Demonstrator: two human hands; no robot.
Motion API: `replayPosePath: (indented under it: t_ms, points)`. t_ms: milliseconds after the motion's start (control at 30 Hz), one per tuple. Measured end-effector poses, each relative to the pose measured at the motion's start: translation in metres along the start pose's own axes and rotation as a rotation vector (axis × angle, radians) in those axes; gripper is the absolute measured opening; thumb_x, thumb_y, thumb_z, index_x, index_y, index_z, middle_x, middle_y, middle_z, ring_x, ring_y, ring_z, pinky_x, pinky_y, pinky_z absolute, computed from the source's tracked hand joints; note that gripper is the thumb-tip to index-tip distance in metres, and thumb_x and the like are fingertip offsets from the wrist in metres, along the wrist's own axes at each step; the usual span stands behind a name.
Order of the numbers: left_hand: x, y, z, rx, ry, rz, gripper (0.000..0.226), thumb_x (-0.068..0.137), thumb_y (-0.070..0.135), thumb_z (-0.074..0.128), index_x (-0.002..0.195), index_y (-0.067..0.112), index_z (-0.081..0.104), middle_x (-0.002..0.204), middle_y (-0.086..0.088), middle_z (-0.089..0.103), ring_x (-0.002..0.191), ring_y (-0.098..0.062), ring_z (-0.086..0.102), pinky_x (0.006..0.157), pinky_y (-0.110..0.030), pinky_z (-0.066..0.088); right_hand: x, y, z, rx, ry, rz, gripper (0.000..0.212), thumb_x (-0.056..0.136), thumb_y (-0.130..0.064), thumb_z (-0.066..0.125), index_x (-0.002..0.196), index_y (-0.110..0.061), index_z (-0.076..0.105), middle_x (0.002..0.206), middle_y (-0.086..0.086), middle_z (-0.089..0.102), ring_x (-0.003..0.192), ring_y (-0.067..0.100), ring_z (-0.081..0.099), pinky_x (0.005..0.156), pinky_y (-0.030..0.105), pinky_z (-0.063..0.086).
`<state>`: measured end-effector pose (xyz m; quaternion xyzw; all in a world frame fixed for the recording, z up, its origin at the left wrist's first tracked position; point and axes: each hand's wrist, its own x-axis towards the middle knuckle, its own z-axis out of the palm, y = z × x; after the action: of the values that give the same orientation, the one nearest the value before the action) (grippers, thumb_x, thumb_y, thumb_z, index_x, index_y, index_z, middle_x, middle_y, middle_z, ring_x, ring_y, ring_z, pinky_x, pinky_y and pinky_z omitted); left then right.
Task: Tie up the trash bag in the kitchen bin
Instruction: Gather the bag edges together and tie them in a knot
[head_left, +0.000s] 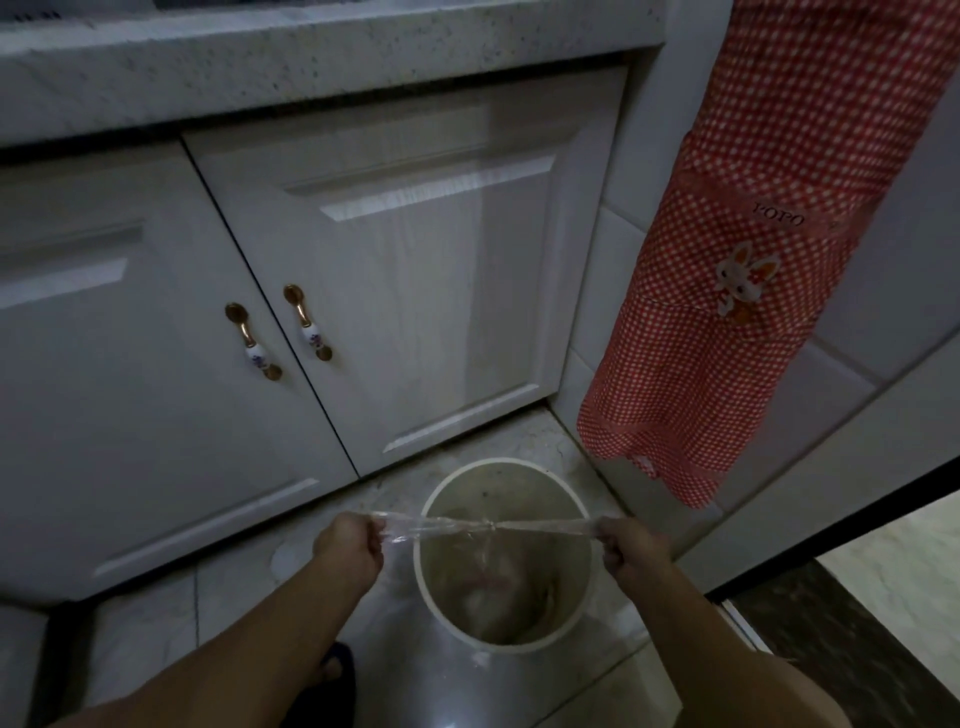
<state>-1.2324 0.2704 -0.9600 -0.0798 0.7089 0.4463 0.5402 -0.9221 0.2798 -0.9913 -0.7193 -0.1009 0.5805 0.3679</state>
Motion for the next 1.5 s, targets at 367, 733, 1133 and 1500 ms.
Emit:
replayPosePath:
  t_ms: [367, 733, 1133, 1500]
  points:
    - [-0.004, 0.033, -0.008, 1.054, -0.631, -0.002, 0.026, 0.084, 0.027, 0.062, 0.062, 0.016, 0.069, 0.047, 0.004, 0.035, 0.040, -0.010, 0.025, 0.039, -0.020, 0.016, -0.004, -0.027, -0.038, 0.144, -0.435, 0.198, 0.020, 0.081, -0.008, 0.057, 0.062, -0.012, 0.052, 0.037, -0.007, 0.028, 0.023, 0.007, 0.020, 0.026, 0.011, 0.016]
    - [-0.010, 0.018, -0.009, 0.596, -0.253, -0.154, 0.033, 0.093, 0.016, 0.054, 0.060, 0.013, 0.061, 0.045, 0.001, 0.045, 0.040, -0.013, 0.036, 0.047, -0.023, 0.019, -0.011, -0.020, -0.033, 0.429, -0.174, 0.325, 0.039, 0.100, -0.014, 0.043, 0.061, -0.014, 0.041, 0.030, -0.004, 0.031, 0.021, 0.008, 0.026, 0.028, 0.010, 0.020]
    - [-0.009, 0.014, -0.006, 0.232, 0.068, -0.113, 0.021, 0.096, 0.008, 0.054, 0.091, -0.009, 0.064, 0.050, -0.017, 0.064, 0.027, -0.013, 0.053, 0.026, -0.017, 0.044, -0.022, -0.013, -0.017, 0.654, 0.106, 0.458, 0.042, 0.097, -0.015, 0.053, 0.056, -0.017, 0.043, 0.057, -0.005, 0.035, 0.046, 0.007, 0.026, 0.047, 0.018, 0.024]
    - [-0.083, 0.010, 0.031, 0.784, -0.184, 0.541, 0.018, 0.085, 0.015, 0.066, 0.074, 0.003, 0.073, 0.069, -0.016, 0.075, 0.045, -0.016, 0.067, 0.043, -0.026, 0.051, -0.080, -0.035, 0.025, -0.334, -0.151, -0.245, 0.021, 0.088, -0.014, 0.064, 0.068, -0.016, 0.070, 0.061, -0.004, 0.063, 0.052, 0.008, 0.051, 0.047, 0.022, 0.036]
